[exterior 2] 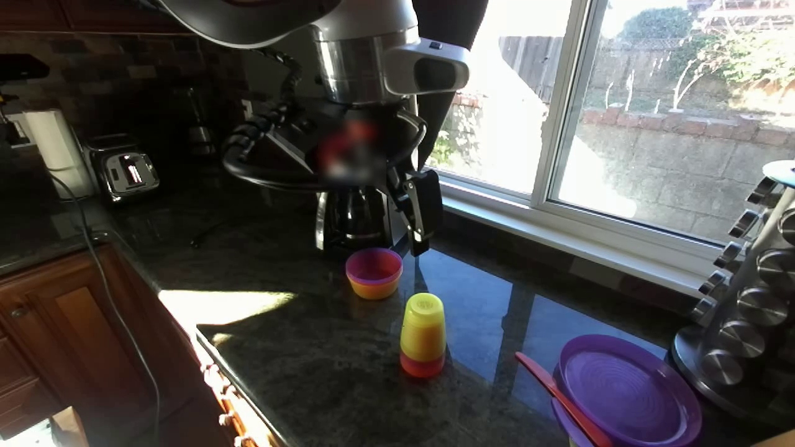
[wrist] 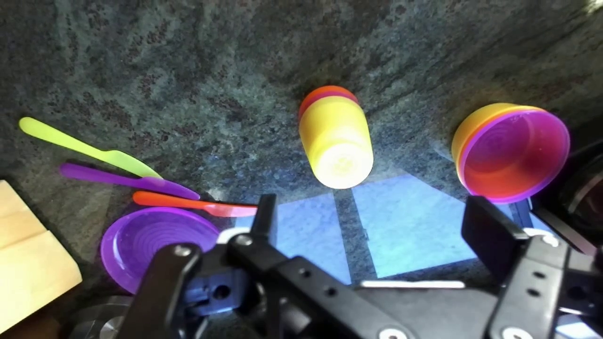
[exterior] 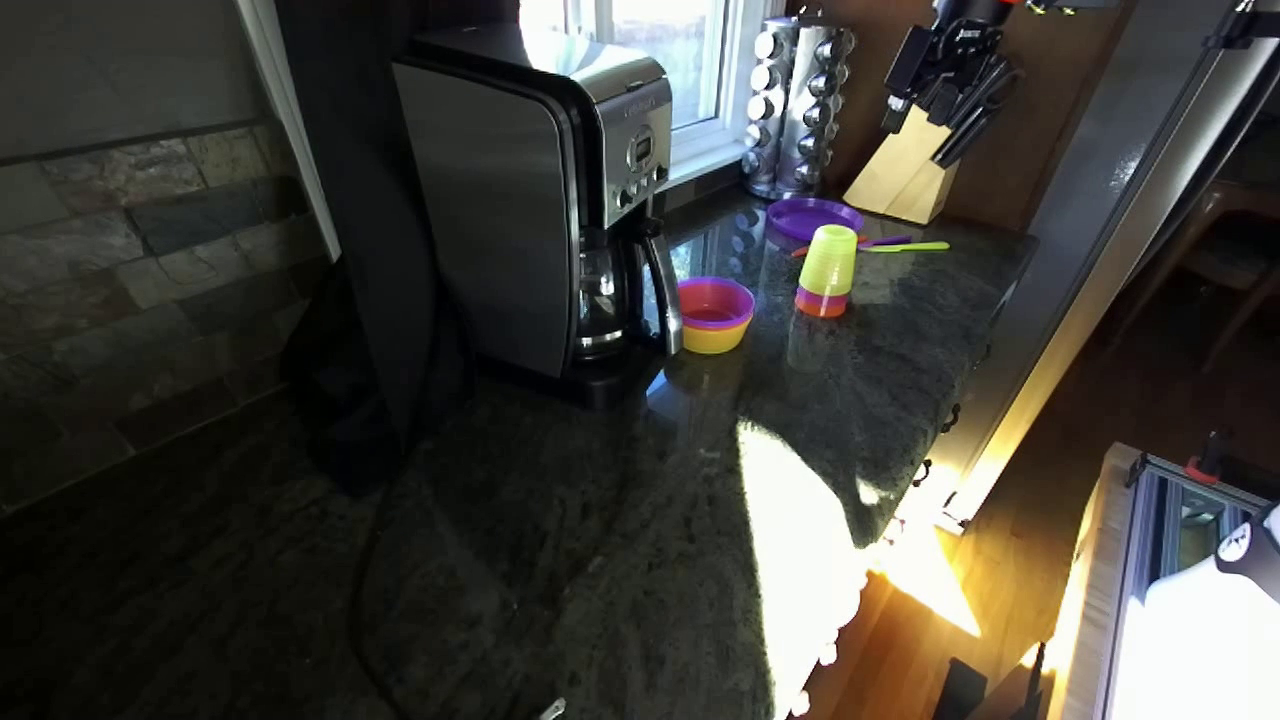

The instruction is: Pick up the purple and yellow cup and place on the orange cup

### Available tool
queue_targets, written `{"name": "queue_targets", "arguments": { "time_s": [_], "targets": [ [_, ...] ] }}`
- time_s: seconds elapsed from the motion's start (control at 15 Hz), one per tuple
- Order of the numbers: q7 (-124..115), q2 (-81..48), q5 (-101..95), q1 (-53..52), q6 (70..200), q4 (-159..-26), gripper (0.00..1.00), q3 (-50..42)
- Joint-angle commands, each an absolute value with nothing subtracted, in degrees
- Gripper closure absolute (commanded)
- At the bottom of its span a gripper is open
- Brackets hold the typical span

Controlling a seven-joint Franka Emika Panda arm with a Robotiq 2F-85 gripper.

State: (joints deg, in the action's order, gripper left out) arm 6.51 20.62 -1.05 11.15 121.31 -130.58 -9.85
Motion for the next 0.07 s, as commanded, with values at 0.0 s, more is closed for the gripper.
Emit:
{"name": "queue_targets", "arguments": {
  "time_s": [0.0],
  "targets": [
    [6.37, 20.63, -1.26, 10.62, 121.12, -130.42, 0.0, -10.34]
  ]
}}
